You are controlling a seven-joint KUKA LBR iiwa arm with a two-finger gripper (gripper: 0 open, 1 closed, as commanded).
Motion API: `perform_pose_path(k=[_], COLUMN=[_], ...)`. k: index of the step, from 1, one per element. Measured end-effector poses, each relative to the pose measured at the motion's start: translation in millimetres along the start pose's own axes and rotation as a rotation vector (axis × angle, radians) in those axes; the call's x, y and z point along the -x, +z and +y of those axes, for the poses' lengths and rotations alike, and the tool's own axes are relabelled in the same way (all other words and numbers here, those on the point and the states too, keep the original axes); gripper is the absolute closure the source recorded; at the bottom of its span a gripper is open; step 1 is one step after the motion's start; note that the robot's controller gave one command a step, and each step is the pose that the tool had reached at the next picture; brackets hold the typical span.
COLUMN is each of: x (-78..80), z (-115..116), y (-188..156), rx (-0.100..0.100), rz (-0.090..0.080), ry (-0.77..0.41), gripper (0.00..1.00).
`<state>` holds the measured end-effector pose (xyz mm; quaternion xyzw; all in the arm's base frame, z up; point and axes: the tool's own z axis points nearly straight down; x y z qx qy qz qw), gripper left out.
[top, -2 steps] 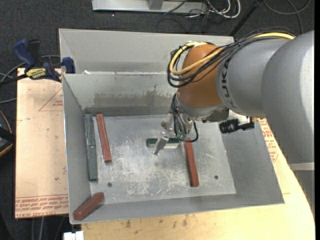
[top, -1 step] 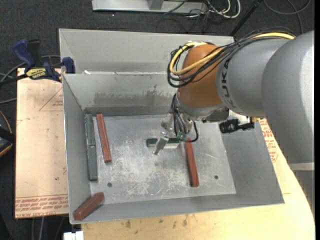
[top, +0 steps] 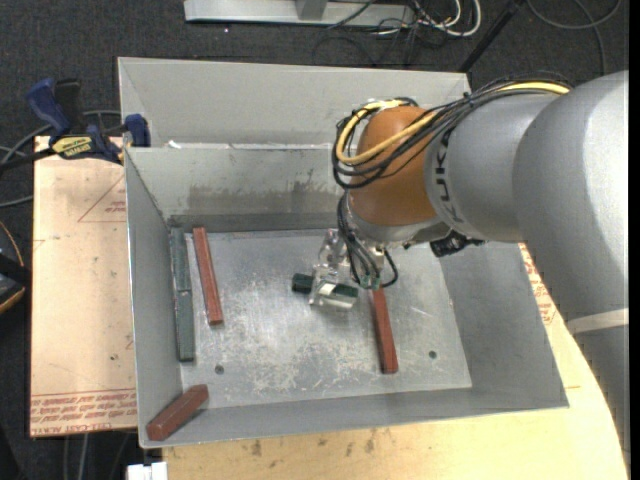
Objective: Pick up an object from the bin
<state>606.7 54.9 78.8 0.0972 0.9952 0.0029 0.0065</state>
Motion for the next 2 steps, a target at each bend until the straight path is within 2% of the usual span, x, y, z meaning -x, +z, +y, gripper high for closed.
perform_pose_path(k=[1, 2], x=[0.0, 12.6], z=[0.0, 32.6], y=[0.0, -137.6], rx=[0.000, -0.004], rz=[0.000, 0.007], ry=[0.000, -0.021], gripper=[1.00, 1.00])
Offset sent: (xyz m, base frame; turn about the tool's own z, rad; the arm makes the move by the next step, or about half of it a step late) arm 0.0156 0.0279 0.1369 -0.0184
